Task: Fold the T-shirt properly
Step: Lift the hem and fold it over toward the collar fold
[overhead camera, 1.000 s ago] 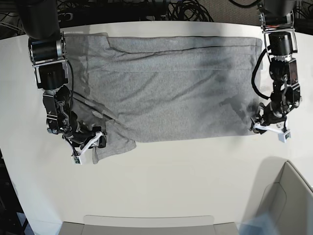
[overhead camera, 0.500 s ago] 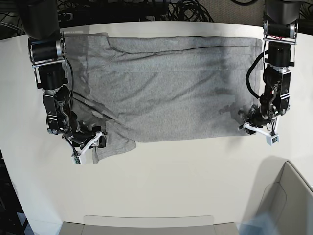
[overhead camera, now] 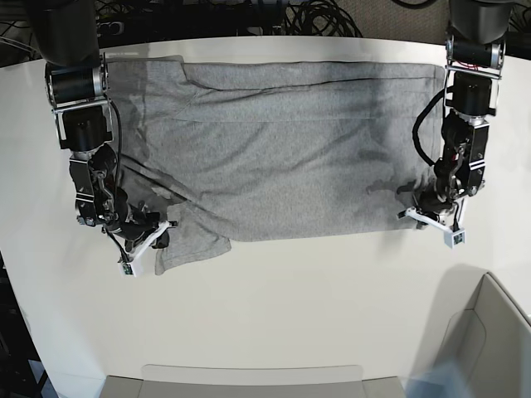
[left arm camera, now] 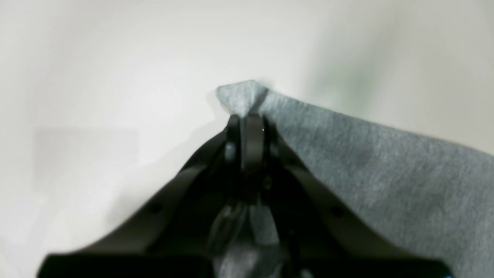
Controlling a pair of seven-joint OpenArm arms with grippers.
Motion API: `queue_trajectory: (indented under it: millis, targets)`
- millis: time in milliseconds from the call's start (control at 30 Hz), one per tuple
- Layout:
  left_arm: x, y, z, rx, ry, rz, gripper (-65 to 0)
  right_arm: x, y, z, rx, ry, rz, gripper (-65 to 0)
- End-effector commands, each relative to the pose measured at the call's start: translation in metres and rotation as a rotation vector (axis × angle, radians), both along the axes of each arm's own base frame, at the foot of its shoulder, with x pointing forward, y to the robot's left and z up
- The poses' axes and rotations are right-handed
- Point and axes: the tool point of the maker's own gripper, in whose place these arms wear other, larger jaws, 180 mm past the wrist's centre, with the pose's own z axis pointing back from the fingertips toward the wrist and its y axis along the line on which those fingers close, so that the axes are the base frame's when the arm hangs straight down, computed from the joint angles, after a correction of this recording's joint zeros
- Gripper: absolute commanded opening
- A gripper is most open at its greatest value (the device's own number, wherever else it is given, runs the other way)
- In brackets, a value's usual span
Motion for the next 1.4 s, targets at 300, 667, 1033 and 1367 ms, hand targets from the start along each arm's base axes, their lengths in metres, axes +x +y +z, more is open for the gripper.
queue_trajectory:
  millis: [300, 667, 1033, 1367]
  targets:
    - [0.03, 0.024, 0.067, -0.047, -0.191, 0.094, -65.0, 0.021, -0.019, 0.045, -0.081, -0.094, 0.024, -65.0]
    - [0.027, 0.021, 0.084, -0.067, -0.206, 0.077, -65.0, 0.038, 0.004, 0.096, -0.088, -0.228, 0.091, -65.0]
    - [-0.005, 0.032, 0.09, -0.059, -0.24, 0.105, -65.0, 0.013, 0.002, 0.131, -0.102, -0.235, 0.101, -65.0]
    - [-0.041, 0.03, 0.1, -0.071, -0.19, 0.081, -65.0, -0.034, 0.003, 0.121, -0.095, -0.247, 0.103, -65.0]
